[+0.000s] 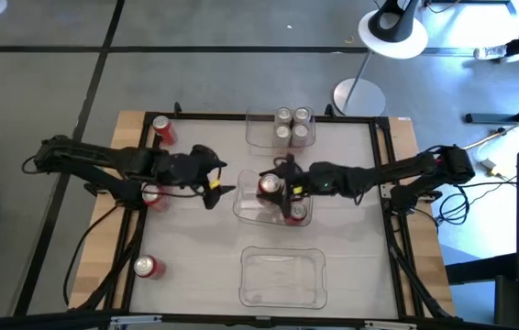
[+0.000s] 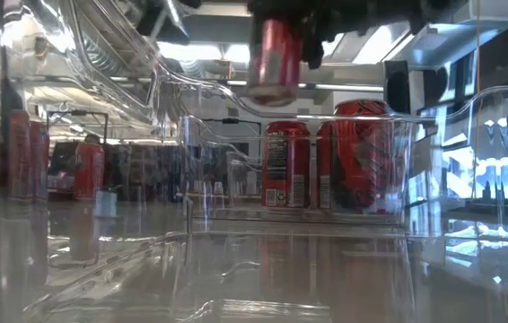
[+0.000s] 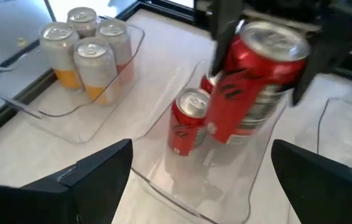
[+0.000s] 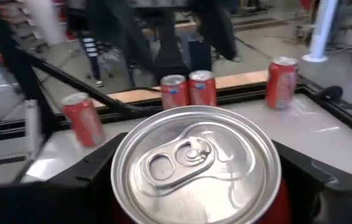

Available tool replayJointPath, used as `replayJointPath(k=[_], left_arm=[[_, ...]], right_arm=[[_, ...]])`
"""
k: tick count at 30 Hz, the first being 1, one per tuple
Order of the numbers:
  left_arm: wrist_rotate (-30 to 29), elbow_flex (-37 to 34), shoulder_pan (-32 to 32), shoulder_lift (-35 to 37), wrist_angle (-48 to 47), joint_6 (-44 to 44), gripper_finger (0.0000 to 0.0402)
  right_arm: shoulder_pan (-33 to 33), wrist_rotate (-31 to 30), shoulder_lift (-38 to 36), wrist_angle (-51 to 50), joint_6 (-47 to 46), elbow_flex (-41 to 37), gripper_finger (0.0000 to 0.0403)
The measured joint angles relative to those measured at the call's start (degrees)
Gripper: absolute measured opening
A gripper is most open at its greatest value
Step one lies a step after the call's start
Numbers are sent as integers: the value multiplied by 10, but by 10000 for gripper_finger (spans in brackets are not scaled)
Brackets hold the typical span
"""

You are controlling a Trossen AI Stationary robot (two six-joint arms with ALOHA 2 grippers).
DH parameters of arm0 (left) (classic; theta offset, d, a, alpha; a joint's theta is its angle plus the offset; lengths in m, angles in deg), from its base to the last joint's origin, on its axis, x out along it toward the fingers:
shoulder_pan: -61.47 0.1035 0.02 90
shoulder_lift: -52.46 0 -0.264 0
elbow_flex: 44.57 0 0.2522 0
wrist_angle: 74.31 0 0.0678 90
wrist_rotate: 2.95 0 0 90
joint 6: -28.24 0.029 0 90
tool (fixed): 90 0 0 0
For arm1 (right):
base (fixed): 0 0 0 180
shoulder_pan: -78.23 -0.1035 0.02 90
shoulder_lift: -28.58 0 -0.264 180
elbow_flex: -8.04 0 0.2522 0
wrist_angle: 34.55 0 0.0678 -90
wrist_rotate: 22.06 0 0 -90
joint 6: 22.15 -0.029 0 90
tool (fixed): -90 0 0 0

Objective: Sort soda cans
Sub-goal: Put the red black soda can into the middle transparent bin

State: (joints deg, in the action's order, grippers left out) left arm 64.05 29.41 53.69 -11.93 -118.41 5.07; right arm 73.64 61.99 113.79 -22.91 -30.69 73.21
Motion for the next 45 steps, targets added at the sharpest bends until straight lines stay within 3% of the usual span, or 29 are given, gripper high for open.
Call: replayJointPath(k=[5,15,36,38,43,45], left_arm=[[-42,0,-44,-3,-7,-9,371],[-44,0,-65,-4,-3,-10,371],[-44,0,-68,-4,-2,6,371],[-44,0,-68,-4,-2,6,371],[-44,0,-68,-4,-1,6,371],[-44,0,-68,-4,-1,6,371]], right_arm=[[-31,-56,49,22,-6,0,285],[-63,-144,115,35,-36,0,285],[-63,-131,191,26,-76,3,285],[-63,-131,191,26,-75,3,297],[-63,-130,190,25,-75,2,379],[-63,-129,184,20,-75,1,387]])
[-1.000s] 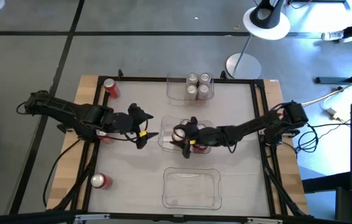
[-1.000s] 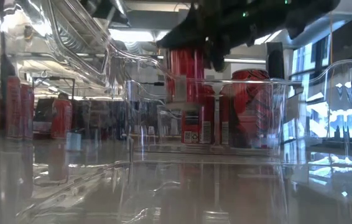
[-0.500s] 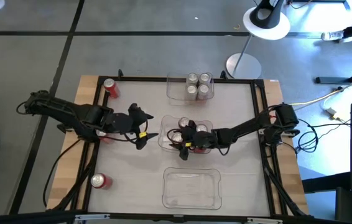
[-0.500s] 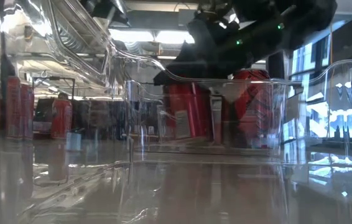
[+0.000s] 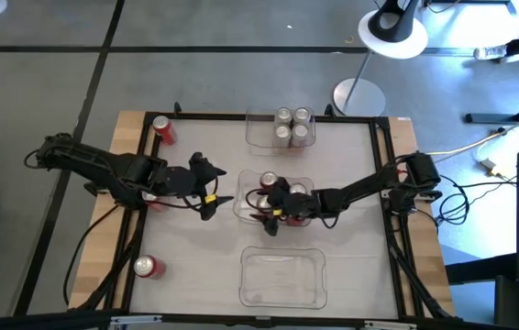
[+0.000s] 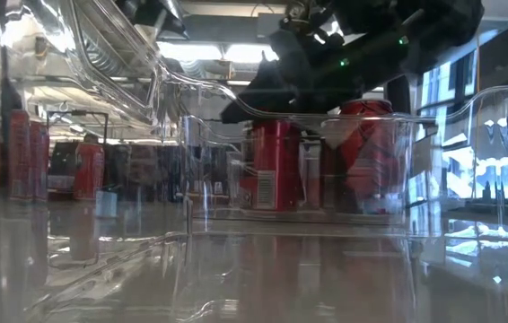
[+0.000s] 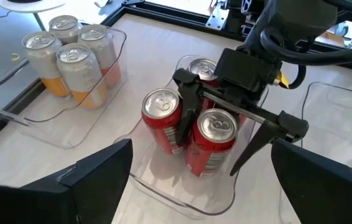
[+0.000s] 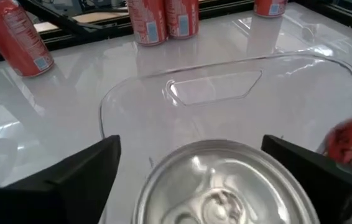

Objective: Sort soda cans
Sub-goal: Put the red black soda can into the middle transparent bin, then put the top red soda can into the bottom transparent bin

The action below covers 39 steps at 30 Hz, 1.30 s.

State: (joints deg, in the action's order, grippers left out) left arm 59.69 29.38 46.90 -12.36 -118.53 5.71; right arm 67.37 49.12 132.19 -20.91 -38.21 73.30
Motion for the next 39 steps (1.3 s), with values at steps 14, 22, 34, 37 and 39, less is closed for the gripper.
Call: replayJointPath(k=[14,22,34,37,39], left_arm=[[0,0,0,0,-3,0,371],[0,0,12,0,-6,15,371],[-3,0,144,0,-69,-7,371],[-3,0,203,0,-98,9,371],[-3,0,245,0,-118,18,371]], right_arm=[[0,37,-154,-21,45,-1,347],[0,60,-190,-30,48,-1,348],[12,-4,-188,-105,110,-1,348],[26,-17,-188,-106,137,-1,349],[39,-16,-188,-106,152,-1,349]])
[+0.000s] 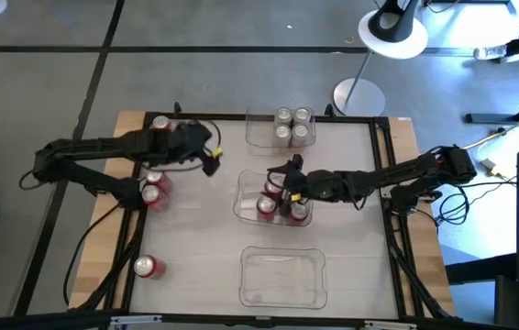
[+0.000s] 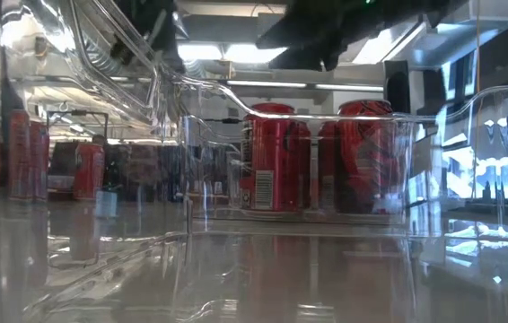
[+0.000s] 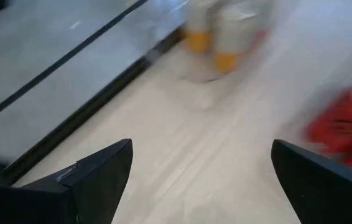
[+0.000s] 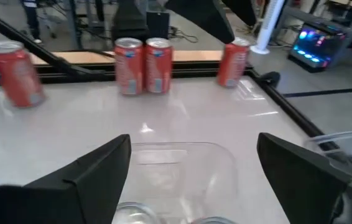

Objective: Sort soda cans
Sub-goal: Put the top red soda can into the bottom transparent bin

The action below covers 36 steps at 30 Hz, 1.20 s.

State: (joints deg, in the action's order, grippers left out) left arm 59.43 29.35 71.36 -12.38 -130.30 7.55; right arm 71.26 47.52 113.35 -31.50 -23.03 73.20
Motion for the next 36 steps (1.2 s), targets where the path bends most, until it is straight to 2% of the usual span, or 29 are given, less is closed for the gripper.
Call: replayJointPath(k=[4,8,16,21,28,36], left_arm=[[0,0,84,0,-66,-13,371],[0,0,173,-7,-111,-29,371],[0,0,335,-44,-116,11,371],[0,0,404,-76,-133,35,371],[-37,9,405,-106,-133,1,371],[-133,9,395,-160,-139,-60,371]], right_arm=[[27,1,0,0,13,0,349],[46,36,0,0,12,0,349],[51,51,0,-11,8,0,349],[51,51,0,-23,-6,0,349],[51,66,0,-28,-6,-1,349],[51,81,5,-38,-6,-1,349]])
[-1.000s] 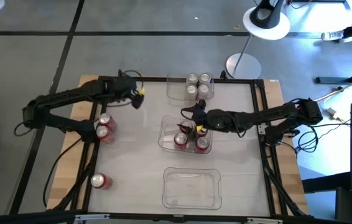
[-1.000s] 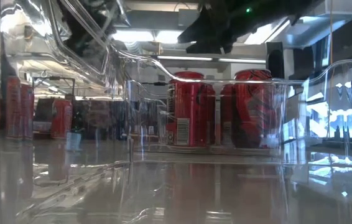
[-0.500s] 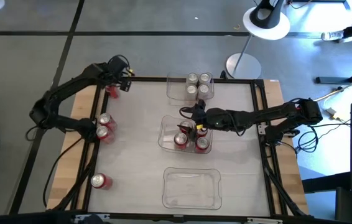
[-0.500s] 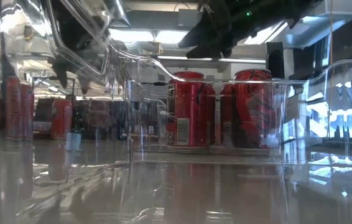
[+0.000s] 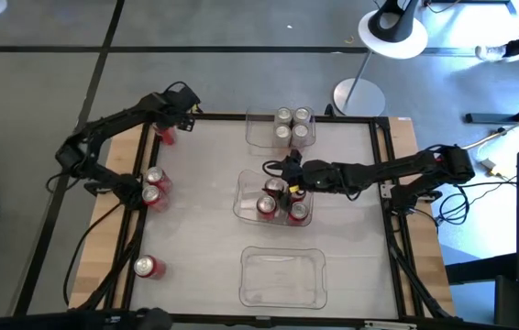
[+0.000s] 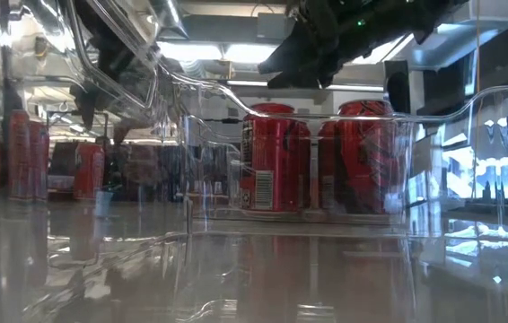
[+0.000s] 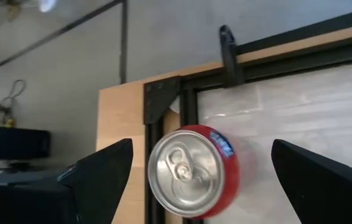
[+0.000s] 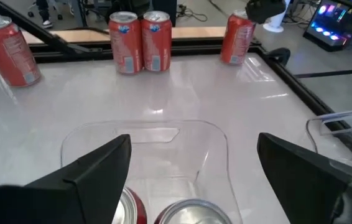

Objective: Sort soda cans
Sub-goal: Put the top red soda can into the bottom transparent bin

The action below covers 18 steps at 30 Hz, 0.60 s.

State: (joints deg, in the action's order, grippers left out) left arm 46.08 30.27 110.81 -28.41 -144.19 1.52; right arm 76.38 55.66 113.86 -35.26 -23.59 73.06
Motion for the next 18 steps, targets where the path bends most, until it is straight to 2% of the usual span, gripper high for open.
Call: replayJointPath(k=[14,18], left_arm=[[-16,-6,3,-50,-19,-46,371],[-47,-16,2,-67,-19,-47,371]], right_arm=[[0,49,2,-13,0,0,349],[0,55,2,-13,-2,0,349]])
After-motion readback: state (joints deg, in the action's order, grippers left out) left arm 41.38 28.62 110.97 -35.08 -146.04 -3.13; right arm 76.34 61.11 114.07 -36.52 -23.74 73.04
